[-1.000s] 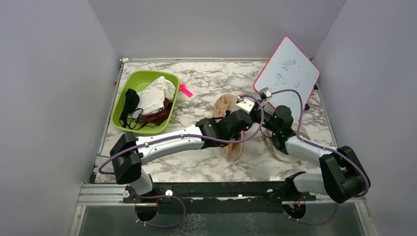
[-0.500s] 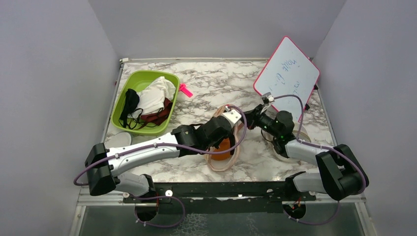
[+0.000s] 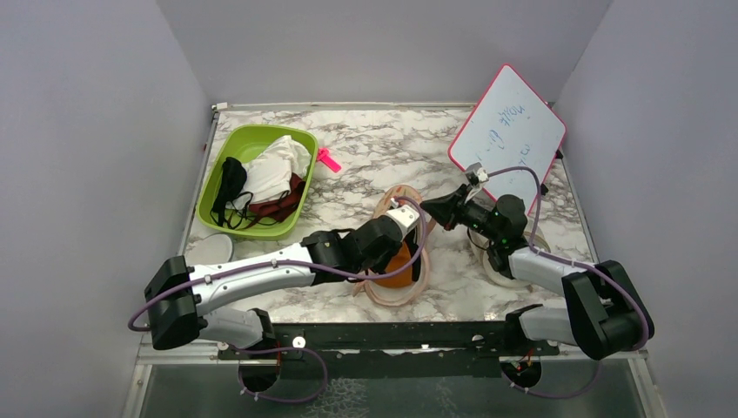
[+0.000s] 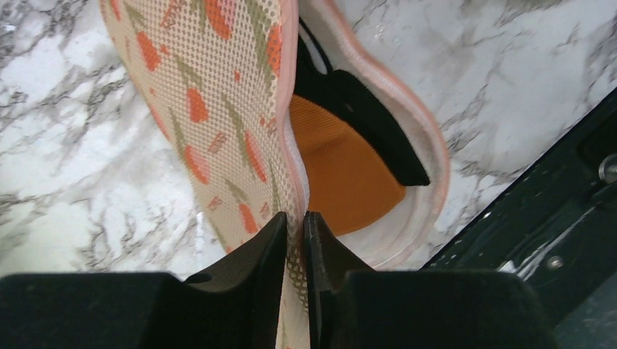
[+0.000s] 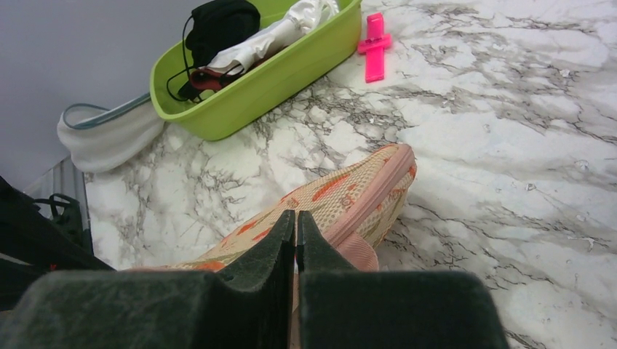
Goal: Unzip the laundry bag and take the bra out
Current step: Unzip the laundry bag at the center of the board.
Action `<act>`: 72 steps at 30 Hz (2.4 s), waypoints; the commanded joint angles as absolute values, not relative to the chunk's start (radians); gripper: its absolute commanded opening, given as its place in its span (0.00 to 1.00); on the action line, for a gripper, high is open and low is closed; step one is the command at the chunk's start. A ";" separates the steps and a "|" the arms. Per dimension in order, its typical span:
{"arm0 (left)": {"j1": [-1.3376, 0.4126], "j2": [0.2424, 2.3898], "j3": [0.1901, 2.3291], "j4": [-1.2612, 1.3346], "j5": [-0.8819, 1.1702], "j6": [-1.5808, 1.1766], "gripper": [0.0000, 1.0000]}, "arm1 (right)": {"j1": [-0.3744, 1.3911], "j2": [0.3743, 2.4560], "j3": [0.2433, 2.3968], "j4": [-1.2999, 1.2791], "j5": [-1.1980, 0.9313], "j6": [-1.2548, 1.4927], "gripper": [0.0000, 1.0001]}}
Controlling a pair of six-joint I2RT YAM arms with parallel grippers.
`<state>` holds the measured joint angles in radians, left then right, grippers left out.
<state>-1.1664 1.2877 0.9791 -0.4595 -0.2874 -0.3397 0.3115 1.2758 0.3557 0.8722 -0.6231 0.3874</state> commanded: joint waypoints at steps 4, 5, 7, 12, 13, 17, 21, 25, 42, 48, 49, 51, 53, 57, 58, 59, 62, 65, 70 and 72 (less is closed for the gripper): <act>-1.167 1.357 0.985 -0.315 -0.253 -0.430 0.24 | 0.303 1.284 0.351 0.924 -0.697 0.386 0.01; -1.168 1.363 0.992 -0.309 -0.263 -0.432 0.29 | 0.304 1.281 0.351 0.922 -0.700 0.386 0.01; -1.168 1.373 1.011 -0.305 -0.276 -0.431 0.34 | 0.303 1.278 0.347 0.925 -0.705 0.388 0.01; -1.170 1.390 1.062 -0.295 -0.357 -0.419 0.53 | 0.304 1.284 0.344 0.944 -0.717 0.407 0.01; -1.170 1.398 1.071 -0.294 -0.375 -0.412 0.56 | 0.304 1.285 0.344 0.948 -0.720 0.416 0.01; -1.170 1.448 1.107 -0.275 -0.449 -0.372 0.63 | 0.303 1.290 0.345 0.962 -0.731 0.442 0.01; -1.170 1.506 1.143 -0.250 -0.528 -0.323 0.64 | 0.304 1.289 0.350 0.962 -0.738 0.454 0.01; -1.170 1.548 1.165 -0.224 -0.593 -0.302 0.58 | 0.303 1.271 0.351 0.946 -0.740 0.458 0.01; -1.170 1.586 1.123 -0.166 -0.627 -0.259 0.03 | 0.304 1.257 0.377 0.895 -0.753 0.463 0.01; -1.170 1.514 1.073 -0.168 -0.576 -0.218 0.00 | 0.303 1.285 0.384 0.916 -0.750 0.479 0.01; -1.170 1.498 1.065 -0.169 -0.567 -0.207 0.00 | 0.303 1.291 0.386 0.918 -0.746 0.483 0.01; -1.170 1.467 1.046 -0.174 -0.555 -0.188 0.00 | 0.304 1.301 0.393 0.918 -0.727 0.492 0.01; -1.170 1.425 1.024 -0.176 -0.545 -0.170 0.00 | 0.304 1.313 0.403 0.915 -0.718 0.487 0.01; -1.169 1.348 0.989 -0.180 -0.505 -0.145 0.00 | 0.304 1.356 0.424 0.925 -0.707 0.486 0.01; -1.170 1.328 0.980 -0.180 -0.500 -0.146 0.00 | 0.304 1.371 0.428 0.933 -0.704 0.490 0.01; -1.170 1.307 0.971 -0.183 -0.498 -0.149 0.00 | 0.304 1.386 0.433 0.942 -0.706 0.490 0.01; -1.170 1.249 0.946 -0.184 -0.494 -0.163 0.00 | 0.303 1.433 0.449 0.979 -0.718 0.492 0.01; -1.170 1.207 0.928 -0.182 -0.480 -0.181 0.00 | 0.304 1.478 0.464 1.012 -0.722 0.501 0.01; -1.170 1.161 0.903 -0.181 -0.476 -0.204 0.00 | 0.303 1.524 0.488 1.031 -0.712 0.498 0.01; -1.170 1.148 0.893 -0.186 -0.477 -0.204 0.00 | 0.304 1.529 0.495 1.021 -0.704 0.490 0.01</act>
<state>-1.1671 1.1908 0.9112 -0.2031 -0.4969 -0.1860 0.3073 1.5131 0.4614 0.9710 -0.7231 0.4965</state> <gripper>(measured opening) 0.006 0.009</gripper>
